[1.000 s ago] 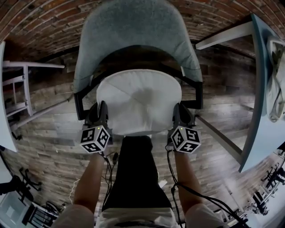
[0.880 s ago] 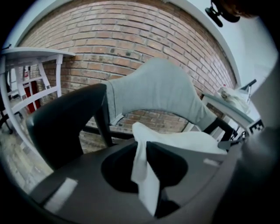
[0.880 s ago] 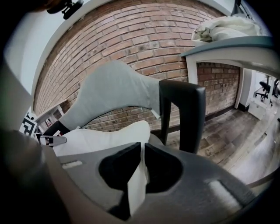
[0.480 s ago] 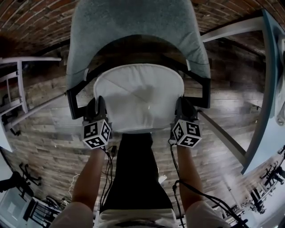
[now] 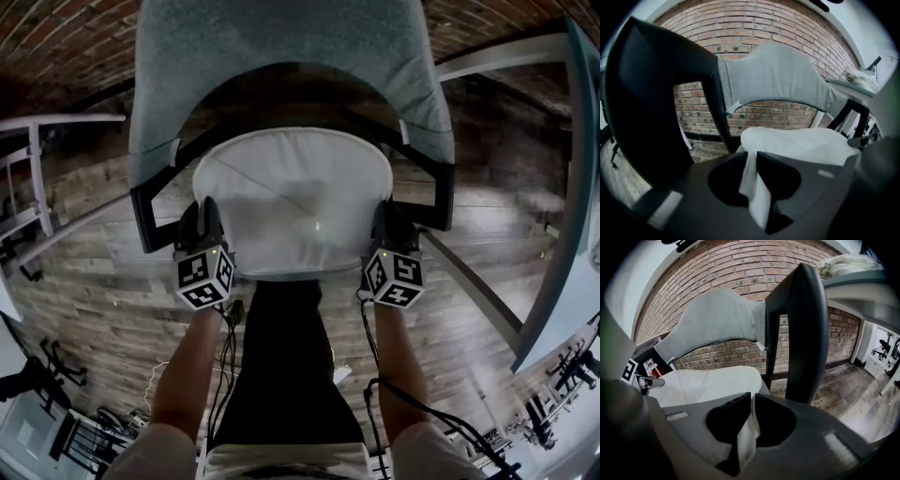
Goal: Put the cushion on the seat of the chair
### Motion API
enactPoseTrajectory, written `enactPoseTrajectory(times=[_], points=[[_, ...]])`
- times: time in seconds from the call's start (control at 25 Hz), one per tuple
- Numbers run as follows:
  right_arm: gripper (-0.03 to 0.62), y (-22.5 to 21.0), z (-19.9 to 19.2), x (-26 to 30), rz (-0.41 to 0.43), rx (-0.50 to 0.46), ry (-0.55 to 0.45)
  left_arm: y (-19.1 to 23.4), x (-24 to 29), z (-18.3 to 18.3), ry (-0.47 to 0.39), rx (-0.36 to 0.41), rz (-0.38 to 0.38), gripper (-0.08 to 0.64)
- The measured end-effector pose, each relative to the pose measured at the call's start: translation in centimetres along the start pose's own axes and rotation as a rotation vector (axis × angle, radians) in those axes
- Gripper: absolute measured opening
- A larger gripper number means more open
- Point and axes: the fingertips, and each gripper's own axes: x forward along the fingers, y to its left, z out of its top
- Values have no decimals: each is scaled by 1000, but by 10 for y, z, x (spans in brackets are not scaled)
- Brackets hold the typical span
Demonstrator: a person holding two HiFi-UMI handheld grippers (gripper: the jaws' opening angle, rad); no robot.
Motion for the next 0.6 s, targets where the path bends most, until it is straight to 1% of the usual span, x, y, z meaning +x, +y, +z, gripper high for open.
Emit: enactPoseTrajectory(times=[0.28, 0.6], points=[[28, -3, -10, 10, -18, 4, 0, 4, 11, -13, 17, 21, 36, 49], [34, -6, -16, 15, -42, -20, -8, 5, 18, -22, 30, 11, 45, 49]])
